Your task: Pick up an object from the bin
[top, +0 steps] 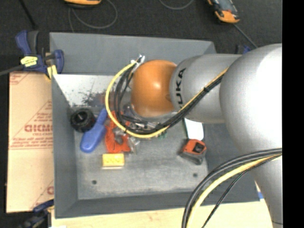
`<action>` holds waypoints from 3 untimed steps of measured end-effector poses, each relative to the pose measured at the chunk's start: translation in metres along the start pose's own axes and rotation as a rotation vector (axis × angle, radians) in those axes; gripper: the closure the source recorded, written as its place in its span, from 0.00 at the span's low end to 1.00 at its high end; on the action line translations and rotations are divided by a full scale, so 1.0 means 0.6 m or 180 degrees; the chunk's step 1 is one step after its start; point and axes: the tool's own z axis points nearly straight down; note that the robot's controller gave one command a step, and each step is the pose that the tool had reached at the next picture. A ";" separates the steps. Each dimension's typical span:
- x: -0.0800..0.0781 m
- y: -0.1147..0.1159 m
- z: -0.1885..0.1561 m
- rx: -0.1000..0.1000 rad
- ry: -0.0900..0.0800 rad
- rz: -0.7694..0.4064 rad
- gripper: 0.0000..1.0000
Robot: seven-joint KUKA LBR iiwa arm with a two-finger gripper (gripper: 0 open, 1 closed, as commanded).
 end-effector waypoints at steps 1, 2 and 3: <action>0.000 0.001 0.000 -0.0003 -0.0001 0.0004 1.00; 0.008 0.025 -0.083 -0.0026 0.0035 -0.0059 1.00; -0.025 -0.008 -0.185 -0.0023 0.0028 -0.0139 1.00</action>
Offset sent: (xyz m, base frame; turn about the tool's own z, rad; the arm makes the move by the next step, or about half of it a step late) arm -0.0199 0.0174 0.0937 -0.0363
